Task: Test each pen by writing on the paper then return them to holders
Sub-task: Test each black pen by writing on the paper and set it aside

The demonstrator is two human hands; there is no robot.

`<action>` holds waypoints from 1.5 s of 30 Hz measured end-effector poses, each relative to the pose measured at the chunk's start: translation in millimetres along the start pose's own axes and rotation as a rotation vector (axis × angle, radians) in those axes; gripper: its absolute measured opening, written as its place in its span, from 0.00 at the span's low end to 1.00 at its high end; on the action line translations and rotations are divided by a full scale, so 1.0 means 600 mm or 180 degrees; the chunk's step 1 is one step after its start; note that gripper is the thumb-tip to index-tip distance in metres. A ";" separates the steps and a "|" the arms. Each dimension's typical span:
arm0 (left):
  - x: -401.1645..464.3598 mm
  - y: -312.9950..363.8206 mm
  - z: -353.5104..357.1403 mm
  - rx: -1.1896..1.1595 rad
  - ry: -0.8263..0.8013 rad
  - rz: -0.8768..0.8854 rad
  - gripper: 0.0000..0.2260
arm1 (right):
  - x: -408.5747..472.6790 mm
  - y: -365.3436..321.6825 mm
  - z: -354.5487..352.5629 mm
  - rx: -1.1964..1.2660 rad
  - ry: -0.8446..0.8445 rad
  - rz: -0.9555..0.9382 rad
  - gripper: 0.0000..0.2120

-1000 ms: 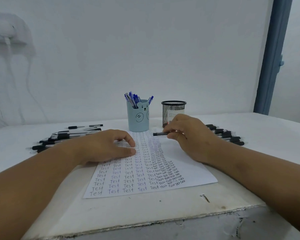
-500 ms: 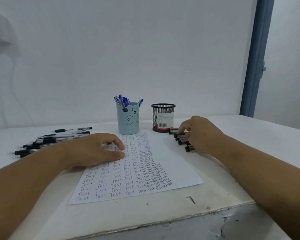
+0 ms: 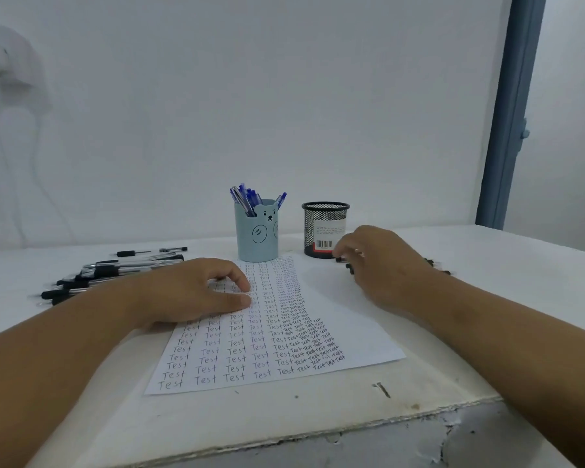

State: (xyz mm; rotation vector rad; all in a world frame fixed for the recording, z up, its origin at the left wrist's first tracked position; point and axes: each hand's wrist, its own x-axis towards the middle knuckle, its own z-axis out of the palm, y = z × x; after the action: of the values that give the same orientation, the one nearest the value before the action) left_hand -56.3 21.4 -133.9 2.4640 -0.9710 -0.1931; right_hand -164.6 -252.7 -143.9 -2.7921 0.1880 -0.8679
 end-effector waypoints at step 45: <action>-0.007 -0.060 -0.093 -0.1379 0.2680 -0.0173 0.07 | -0.021 -0.076 0.028 0.1104 -0.1011 -0.1115 0.04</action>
State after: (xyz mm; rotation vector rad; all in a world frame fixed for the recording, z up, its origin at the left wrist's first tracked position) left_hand -21.2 68.4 -102.7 1.8720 -0.4269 0.5269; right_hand -162.9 -203.6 -153.4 -2.6140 -0.4680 -0.4495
